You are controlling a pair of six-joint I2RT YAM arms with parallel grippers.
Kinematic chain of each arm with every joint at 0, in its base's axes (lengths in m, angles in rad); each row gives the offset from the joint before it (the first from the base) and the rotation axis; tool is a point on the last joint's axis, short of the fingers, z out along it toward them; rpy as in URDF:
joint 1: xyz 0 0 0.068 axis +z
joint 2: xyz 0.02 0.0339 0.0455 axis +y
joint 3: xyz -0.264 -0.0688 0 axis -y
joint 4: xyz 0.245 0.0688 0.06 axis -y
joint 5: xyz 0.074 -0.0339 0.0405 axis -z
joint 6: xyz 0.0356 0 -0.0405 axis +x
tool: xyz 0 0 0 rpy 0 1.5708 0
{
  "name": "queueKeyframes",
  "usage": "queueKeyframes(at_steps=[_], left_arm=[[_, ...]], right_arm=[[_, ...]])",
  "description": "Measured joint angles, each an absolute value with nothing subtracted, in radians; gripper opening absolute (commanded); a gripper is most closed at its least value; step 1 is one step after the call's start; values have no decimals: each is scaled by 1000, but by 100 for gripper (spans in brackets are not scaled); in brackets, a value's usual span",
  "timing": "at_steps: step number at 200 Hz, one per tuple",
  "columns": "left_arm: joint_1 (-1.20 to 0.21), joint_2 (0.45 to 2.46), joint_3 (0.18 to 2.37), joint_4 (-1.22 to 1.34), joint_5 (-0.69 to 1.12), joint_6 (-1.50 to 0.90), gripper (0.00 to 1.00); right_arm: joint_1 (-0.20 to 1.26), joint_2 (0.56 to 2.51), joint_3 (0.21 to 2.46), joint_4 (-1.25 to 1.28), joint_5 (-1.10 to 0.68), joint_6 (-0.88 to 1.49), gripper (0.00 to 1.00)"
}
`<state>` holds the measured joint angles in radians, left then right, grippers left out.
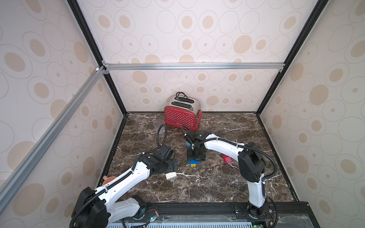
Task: Assemble a carrot with lego
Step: Assemble the lego brick with the lego brick.
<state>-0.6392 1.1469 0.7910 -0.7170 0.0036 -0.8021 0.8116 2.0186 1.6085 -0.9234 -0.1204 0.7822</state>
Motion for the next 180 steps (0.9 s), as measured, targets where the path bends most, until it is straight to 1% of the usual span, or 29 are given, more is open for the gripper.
queueKeyframes(at_steps=[122,180], left_arm=[[-635,1142,790,-718,22,-802,99],[-635,1139,790,-720,25,-802,99]], right_arm=[[811,2049,1645,-961,-128,731,60],[805,2057,1659,-979,-136,709,73]])
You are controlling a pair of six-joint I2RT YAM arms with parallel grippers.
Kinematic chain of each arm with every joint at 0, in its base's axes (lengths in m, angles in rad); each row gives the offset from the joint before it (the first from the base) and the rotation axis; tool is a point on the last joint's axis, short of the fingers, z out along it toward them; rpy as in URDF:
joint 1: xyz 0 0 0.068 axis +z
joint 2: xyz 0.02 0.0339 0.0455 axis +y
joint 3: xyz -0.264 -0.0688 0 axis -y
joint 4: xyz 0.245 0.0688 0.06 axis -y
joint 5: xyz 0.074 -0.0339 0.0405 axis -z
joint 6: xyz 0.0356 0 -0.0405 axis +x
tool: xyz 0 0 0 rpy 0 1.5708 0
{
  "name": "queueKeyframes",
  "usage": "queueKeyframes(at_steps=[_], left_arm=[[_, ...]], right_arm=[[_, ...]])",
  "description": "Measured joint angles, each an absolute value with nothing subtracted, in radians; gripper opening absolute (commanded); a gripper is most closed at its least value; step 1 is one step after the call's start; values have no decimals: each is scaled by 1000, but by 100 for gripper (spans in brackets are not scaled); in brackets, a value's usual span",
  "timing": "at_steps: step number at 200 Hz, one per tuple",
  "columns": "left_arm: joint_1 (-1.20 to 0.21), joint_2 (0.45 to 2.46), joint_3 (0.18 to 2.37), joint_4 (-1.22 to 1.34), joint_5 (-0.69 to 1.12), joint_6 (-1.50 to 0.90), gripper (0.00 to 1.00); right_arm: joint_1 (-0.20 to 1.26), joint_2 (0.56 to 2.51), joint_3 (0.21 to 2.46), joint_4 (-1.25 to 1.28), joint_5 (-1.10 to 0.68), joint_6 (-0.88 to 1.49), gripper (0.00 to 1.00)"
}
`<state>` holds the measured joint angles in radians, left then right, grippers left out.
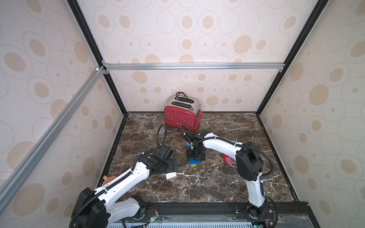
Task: Assemble a carrot with lego
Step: Assemble the lego brick with the lego brick, then pick up the lego brick from the center of the board.
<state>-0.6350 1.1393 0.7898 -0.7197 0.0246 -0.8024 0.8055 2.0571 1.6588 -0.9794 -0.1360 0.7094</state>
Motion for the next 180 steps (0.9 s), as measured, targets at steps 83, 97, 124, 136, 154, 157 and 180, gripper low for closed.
queueKeyframes(at_steps=[83,97,124,136,154,157,180], left_arm=[[-637,1119,769,-720,25,-868,99],[-654,1130,759,-725,19,-898,99],[-725,1197,762,-737,-13,-972,99],[-753,1247,771,-739,-18,-1009,99],[-772,1307,777,-735,-18,-1067,99],[-773,1314,777,-735,-19,-1077,99],[-772,1344,782,-740,-31,-1137,99]], right_arm=[[805,2058,1651,-953,-135,752,93],[805,2041,1643,-949,-131,757,96],[805,1971,1614,-945,-115,769,99],[805,1925,1594,-944,-104,777,100],[805,1857,1562,-944,-91,781,99],[805,1846,1556,-943,-88,782,99],[802,1774,1505,-942,-70,788,99]])
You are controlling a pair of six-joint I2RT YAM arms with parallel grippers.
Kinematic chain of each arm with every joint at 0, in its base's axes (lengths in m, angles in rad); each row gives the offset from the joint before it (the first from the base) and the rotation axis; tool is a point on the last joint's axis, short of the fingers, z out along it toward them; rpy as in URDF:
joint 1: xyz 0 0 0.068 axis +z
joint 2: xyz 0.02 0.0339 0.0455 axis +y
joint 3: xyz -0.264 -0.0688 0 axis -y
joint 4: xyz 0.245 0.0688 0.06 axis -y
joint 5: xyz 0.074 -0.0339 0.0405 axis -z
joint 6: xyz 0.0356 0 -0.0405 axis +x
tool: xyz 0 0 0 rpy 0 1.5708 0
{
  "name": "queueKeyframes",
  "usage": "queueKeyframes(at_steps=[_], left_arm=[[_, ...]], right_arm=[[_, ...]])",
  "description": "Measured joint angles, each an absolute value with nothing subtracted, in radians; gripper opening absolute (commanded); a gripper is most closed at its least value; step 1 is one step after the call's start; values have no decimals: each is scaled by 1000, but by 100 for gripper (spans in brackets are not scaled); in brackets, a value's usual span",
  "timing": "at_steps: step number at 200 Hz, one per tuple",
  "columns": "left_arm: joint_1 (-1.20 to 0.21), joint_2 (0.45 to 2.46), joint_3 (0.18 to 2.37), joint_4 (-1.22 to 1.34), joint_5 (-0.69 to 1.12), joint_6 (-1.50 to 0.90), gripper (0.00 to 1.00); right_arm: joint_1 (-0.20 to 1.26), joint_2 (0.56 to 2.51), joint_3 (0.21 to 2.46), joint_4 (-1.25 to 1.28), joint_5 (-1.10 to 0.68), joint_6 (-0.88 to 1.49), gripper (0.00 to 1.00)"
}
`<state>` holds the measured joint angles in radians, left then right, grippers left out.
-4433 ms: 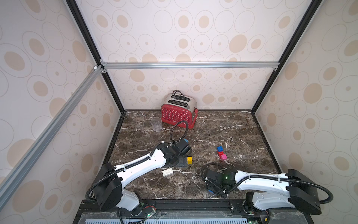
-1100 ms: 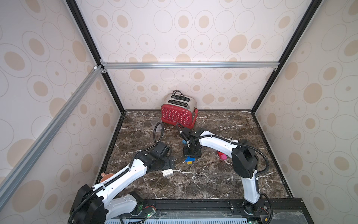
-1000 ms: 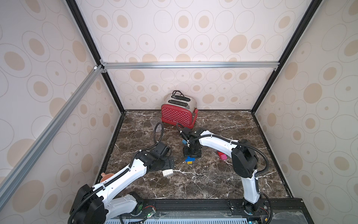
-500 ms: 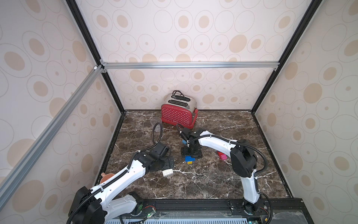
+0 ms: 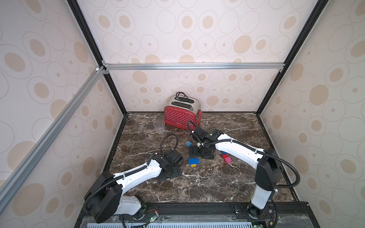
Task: Assemble a carrot with lego
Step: Pick up the lego brick from the center of the board.
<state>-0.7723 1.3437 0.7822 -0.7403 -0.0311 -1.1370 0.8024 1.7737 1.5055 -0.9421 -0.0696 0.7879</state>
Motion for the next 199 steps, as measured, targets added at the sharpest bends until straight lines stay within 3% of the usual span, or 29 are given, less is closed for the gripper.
queueKeyframes(at_steps=[76,137,199], left_arm=[[-772,1478,850,-740,-27,-1182,90],[-749,1516,850,-733,-20,-1176,80],[-736,1516,849,-722,-20,-1173,76]], right_arm=[[760,1666,1347,-929,-47,797,99],[754,1657,1325,-900,-49,796,99],[750,1647,1307,-869,-53,795,99]])
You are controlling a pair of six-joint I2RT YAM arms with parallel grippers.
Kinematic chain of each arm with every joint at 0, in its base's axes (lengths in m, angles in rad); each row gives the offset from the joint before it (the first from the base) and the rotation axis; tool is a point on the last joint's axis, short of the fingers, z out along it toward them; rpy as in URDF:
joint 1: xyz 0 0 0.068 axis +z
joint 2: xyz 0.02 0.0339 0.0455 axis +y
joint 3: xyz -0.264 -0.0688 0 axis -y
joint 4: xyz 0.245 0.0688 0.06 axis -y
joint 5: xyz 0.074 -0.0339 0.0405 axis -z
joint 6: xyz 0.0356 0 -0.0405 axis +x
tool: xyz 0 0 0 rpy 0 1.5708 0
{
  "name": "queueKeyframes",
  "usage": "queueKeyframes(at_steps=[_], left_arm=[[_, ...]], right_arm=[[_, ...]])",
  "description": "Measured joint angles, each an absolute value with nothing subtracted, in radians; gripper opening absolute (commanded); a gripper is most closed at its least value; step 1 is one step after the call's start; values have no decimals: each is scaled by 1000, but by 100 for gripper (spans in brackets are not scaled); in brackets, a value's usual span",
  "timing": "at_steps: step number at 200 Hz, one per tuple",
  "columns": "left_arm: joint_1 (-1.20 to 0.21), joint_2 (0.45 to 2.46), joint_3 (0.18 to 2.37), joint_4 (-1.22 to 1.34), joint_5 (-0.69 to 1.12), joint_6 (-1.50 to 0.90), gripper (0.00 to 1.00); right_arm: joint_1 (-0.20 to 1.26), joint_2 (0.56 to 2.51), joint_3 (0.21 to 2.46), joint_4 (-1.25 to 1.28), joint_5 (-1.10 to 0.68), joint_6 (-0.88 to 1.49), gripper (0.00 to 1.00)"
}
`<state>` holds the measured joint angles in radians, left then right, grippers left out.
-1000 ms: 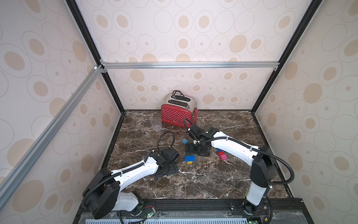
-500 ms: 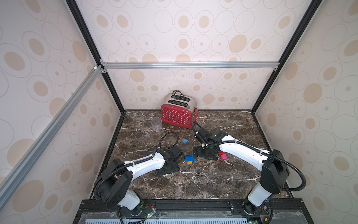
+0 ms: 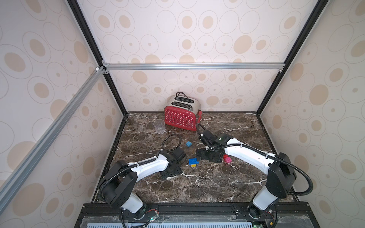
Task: Assemble a carrot with lego
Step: Pick up the lego brick from the center of the board.
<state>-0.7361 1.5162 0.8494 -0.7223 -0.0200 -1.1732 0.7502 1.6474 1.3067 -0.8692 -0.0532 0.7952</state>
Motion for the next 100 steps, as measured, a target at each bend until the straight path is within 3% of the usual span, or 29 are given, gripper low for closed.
queueKeyframes(at_steps=[100], left_arm=[[-729,1534,847,-720,-8,-1158,67]], right_arm=[[748,1626,1285,-846,-57,796,99]])
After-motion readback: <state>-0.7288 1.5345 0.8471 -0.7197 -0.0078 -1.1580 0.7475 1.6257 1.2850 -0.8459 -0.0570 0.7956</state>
